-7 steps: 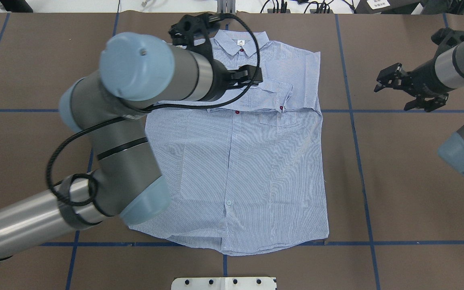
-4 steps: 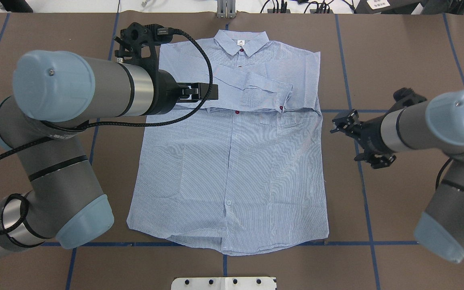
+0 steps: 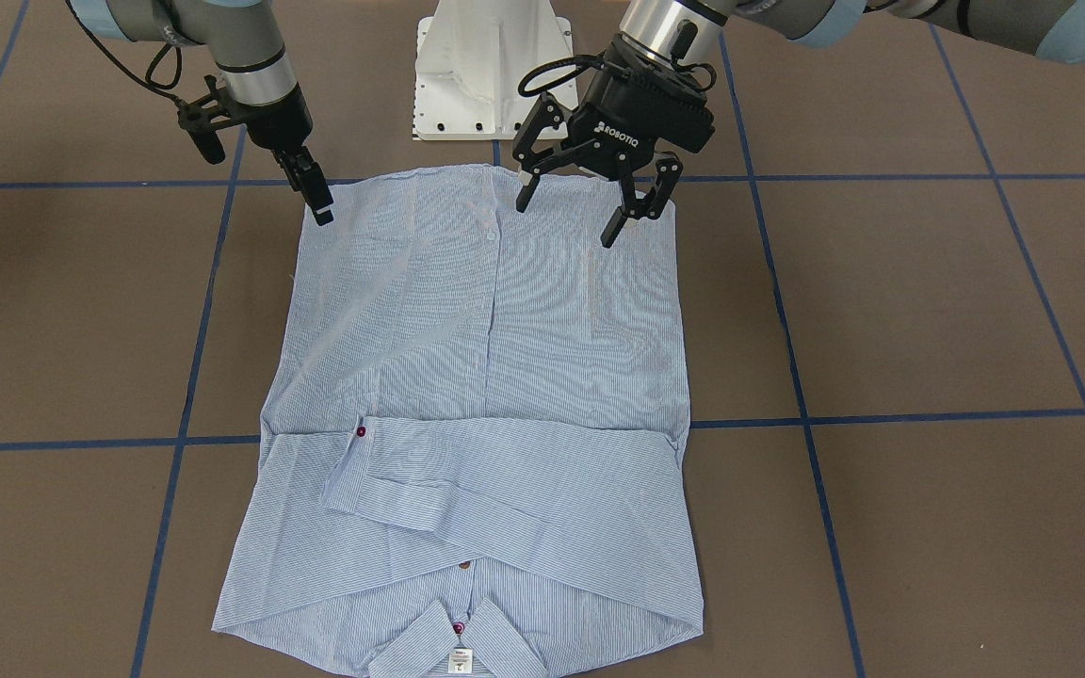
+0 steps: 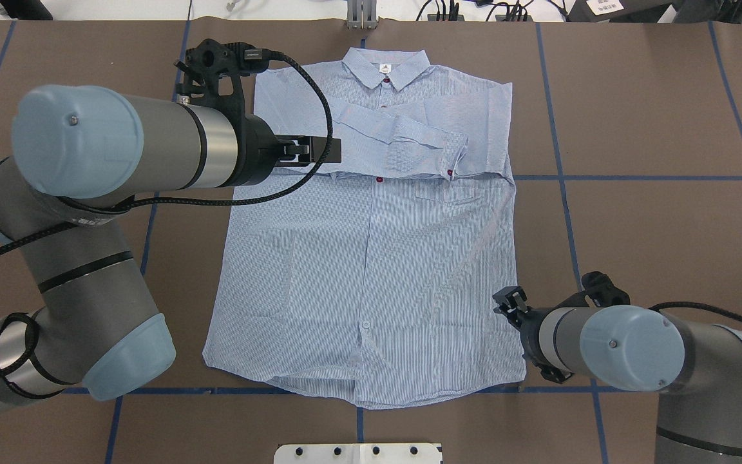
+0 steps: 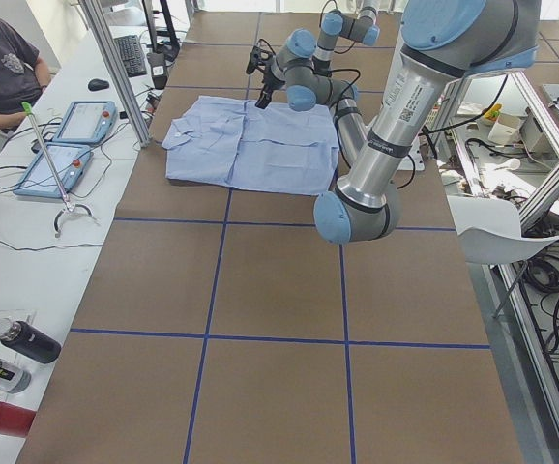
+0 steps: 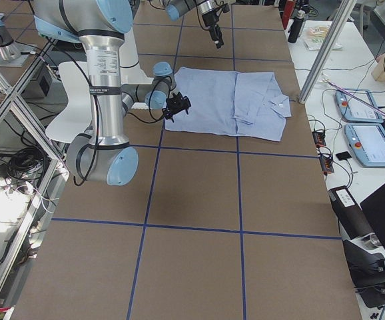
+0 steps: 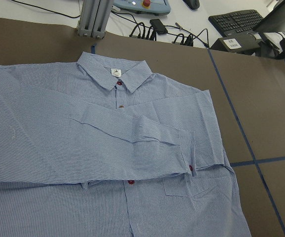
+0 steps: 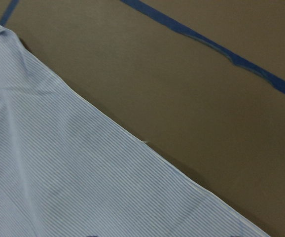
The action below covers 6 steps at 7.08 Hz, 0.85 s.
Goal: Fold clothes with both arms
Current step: 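Release the sleeve with the left gripper while the right gripper moves to the hem corner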
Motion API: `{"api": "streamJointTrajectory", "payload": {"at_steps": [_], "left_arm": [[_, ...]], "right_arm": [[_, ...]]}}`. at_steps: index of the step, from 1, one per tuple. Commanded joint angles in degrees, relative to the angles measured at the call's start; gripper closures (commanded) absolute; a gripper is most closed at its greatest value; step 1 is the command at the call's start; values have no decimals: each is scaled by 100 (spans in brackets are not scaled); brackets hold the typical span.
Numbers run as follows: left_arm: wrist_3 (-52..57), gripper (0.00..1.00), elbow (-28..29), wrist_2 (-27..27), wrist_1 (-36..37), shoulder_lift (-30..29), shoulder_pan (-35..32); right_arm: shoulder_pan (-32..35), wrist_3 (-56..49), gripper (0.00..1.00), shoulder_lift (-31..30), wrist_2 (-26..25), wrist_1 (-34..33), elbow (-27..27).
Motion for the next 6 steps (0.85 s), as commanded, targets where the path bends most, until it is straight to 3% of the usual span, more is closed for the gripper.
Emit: {"api": "streamJointTrajectory", "payload": {"at_steps": [1, 6], "left_arm": [[-86, 2, -26, 16, 0, 3, 8], [-174, 2, -78, 16, 9, 3, 17]], "right_arm": [[-344, 245, 12, -20, -50, -25, -153], [-442, 246, 19, -90, -32, -25, -242]]}}
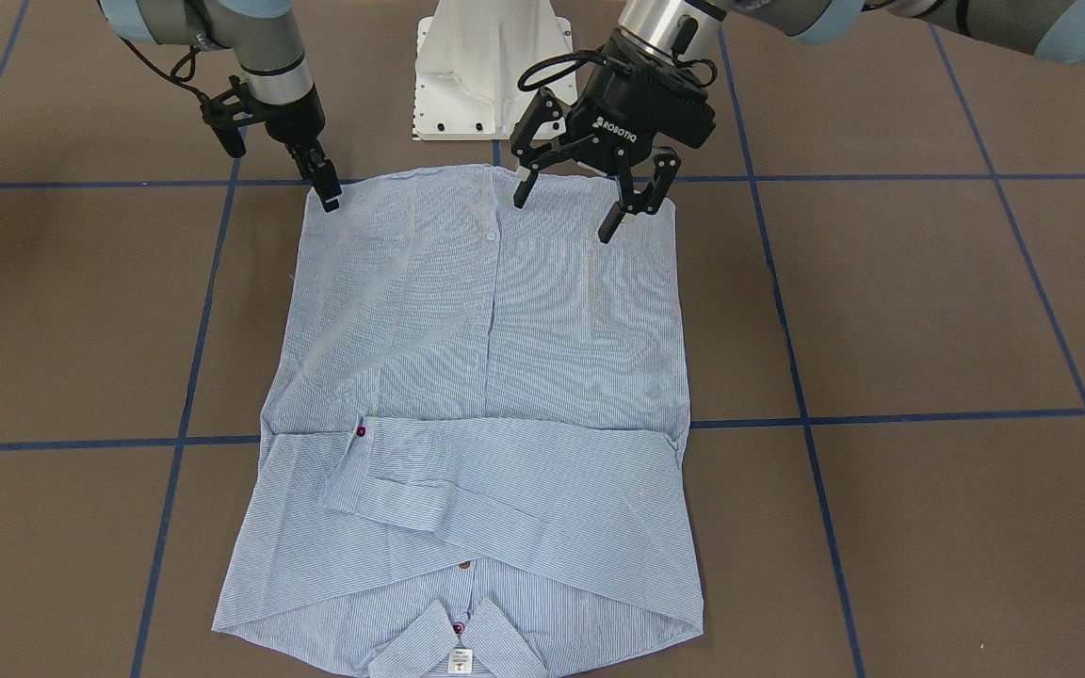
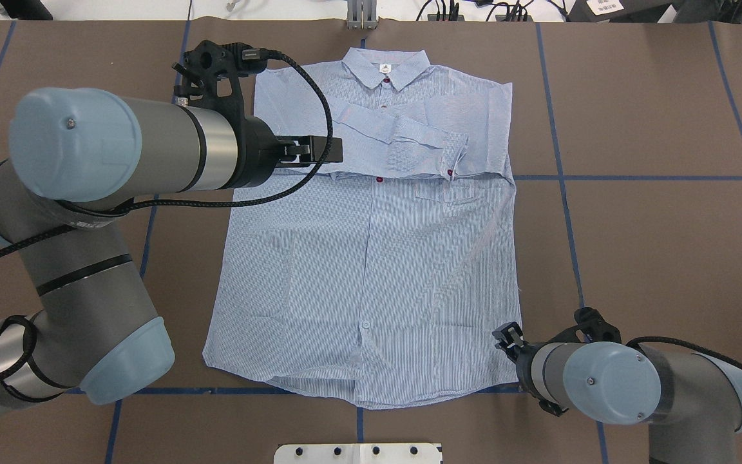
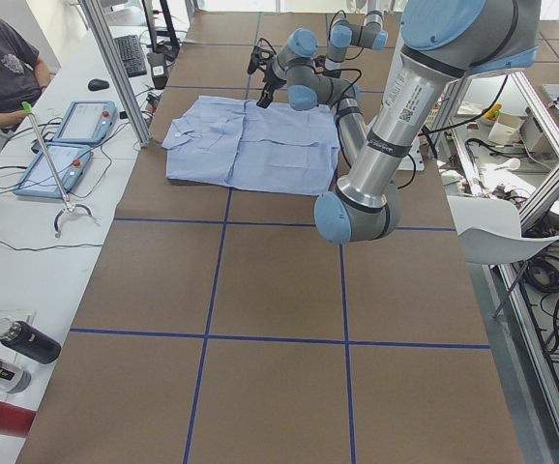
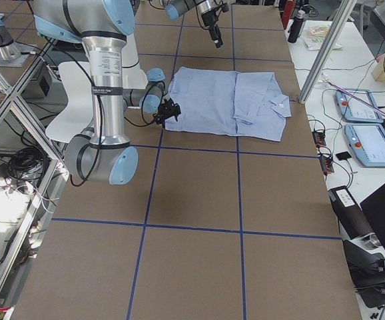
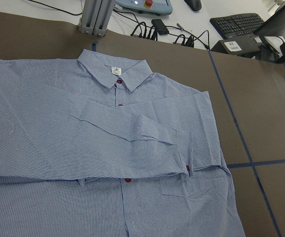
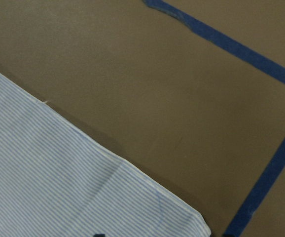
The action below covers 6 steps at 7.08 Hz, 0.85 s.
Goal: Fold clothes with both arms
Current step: 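Release the sleeve with the left gripper while the right gripper moves to the hem corner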
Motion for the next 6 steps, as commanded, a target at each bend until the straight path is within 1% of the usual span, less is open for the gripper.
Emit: {"api": "streamJointTrajectory", "payload": {"at_steps": [1, 2, 3, 4, 5, 6], "left_arm": [[-3, 2, -44, 0, 8, 0, -13], [-3, 2, -157, -17, 25, 9, -39], [-3, 2, -159, -18, 25, 9, -39], [-12, 2, -176, -18, 25, 9, -39], [-12, 2, -176, -18, 25, 9, -39], [-21, 2, -176, -18, 25, 9, -39]], "right_arm": [[-14, 0, 19, -5, 18, 0, -41], [-22, 0, 21, -5, 35, 0, -75], [-22, 0, 32, 3, 53, 0, -85], [-31, 0, 40, -5, 62, 0, -76], [-49, 9, 59, 3, 53, 0, -76], [-57, 18, 100, -5, 62, 0, -76]]}}
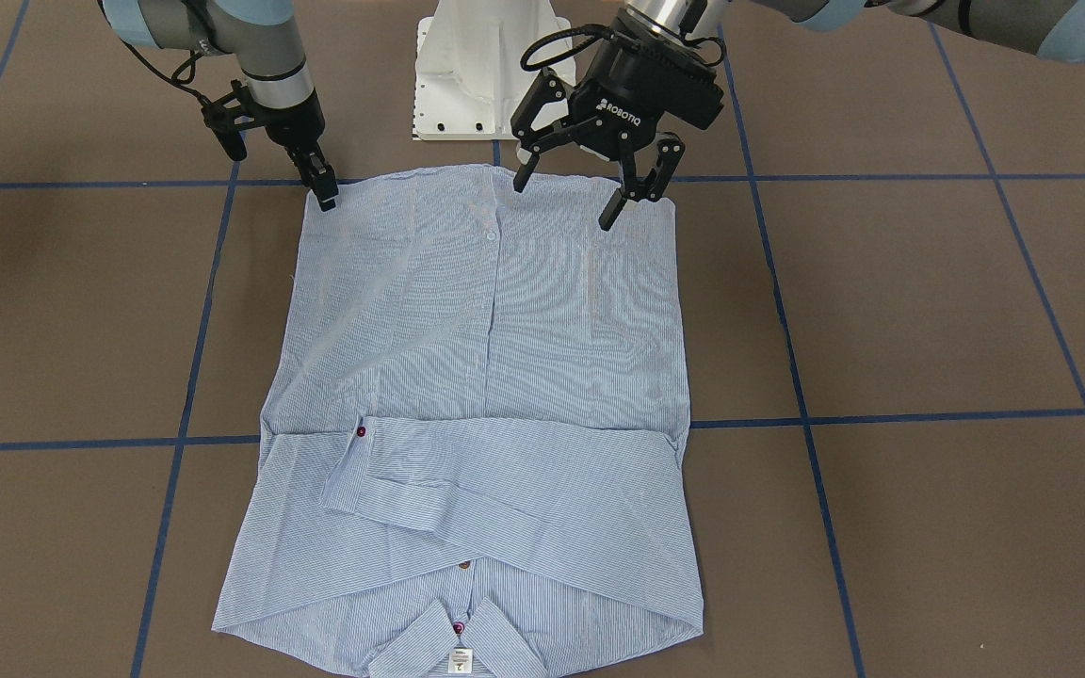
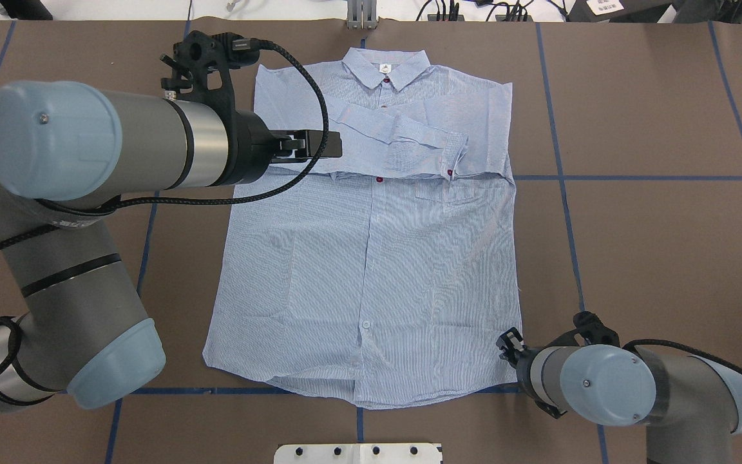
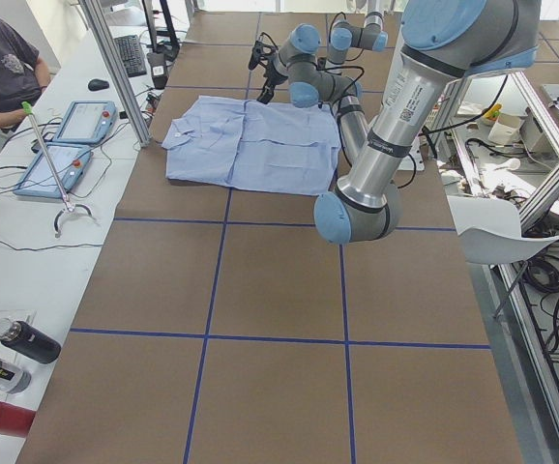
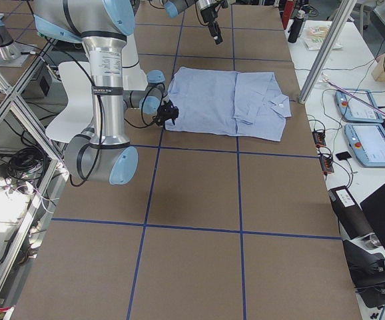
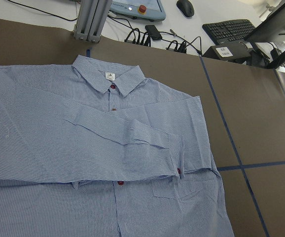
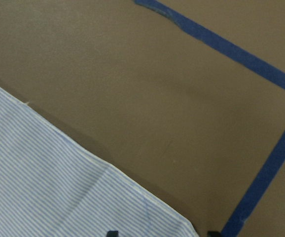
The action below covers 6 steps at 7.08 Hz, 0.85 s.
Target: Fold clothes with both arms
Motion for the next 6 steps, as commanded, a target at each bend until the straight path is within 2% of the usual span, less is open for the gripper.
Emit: {"api": "streamJointTrajectory", "payload": {"at_steps": [1, 3, 6], "left_arm": [[-8, 2, -4, 0, 0, 0, 0], [-25, 2, -4, 0, 0, 0, 0], [-130, 2, -22, -9, 0, 0, 0]], "right_arm": [[-13, 9, 100, -5, 6, 0, 0], [-4, 9, 100, -13, 6, 0, 35], [-13, -8, 100, -417, 94, 26, 378]]}}
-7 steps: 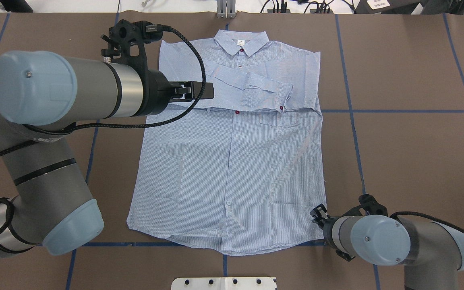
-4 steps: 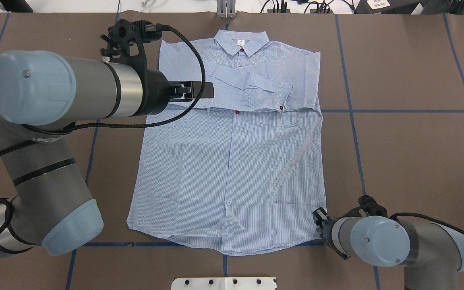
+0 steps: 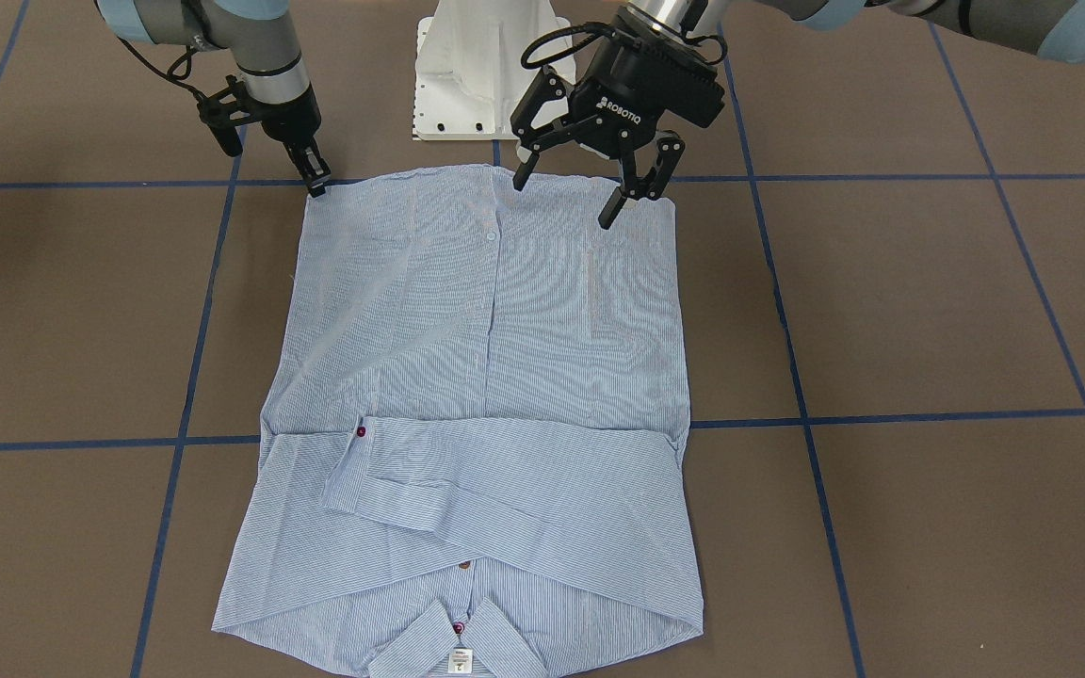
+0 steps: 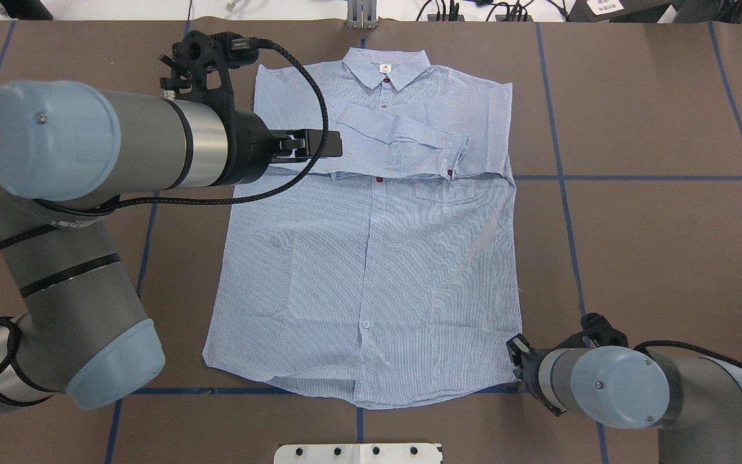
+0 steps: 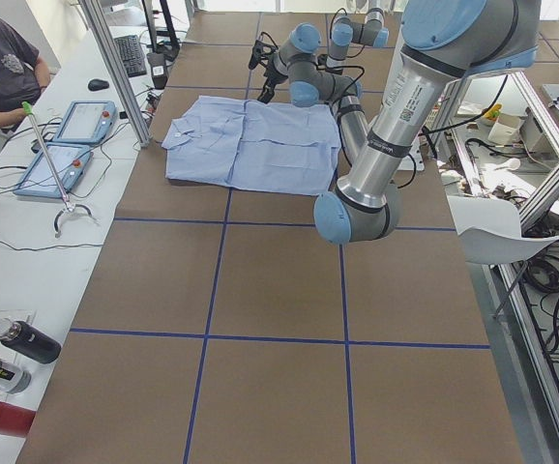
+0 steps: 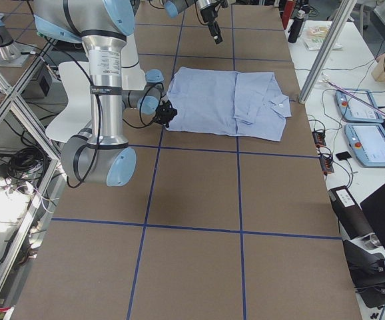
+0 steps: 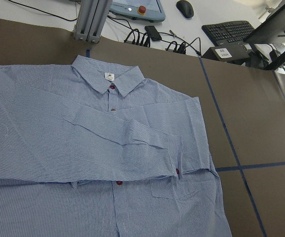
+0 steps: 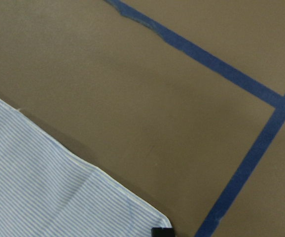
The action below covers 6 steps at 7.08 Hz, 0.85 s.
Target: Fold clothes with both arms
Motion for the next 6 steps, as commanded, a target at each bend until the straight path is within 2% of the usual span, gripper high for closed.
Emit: {"api": "streamJointTrajectory", "payload": {"at_steps": [1, 3, 4, 5, 6], "left_arm": [[-59, 2, -13, -1, -4, -5, 0], [-67, 2, -13, 8, -4, 3, 0], [-68, 2, -13, 8, -4, 12, 0], [-68, 2, -13, 17, -4, 73, 9], [-68, 2, -13, 17, -4, 74, 9]], "right_arm": [[-16, -4, 100, -130, 20, 11, 105], [-60, 5, 100, -43, 20, 19, 61], [-77, 5, 65, 97, 11, 28, -26], [-104, 5, 43, 150, -6, 28, -123], [-113, 5, 42, 151, -6, 20, -133]]}}
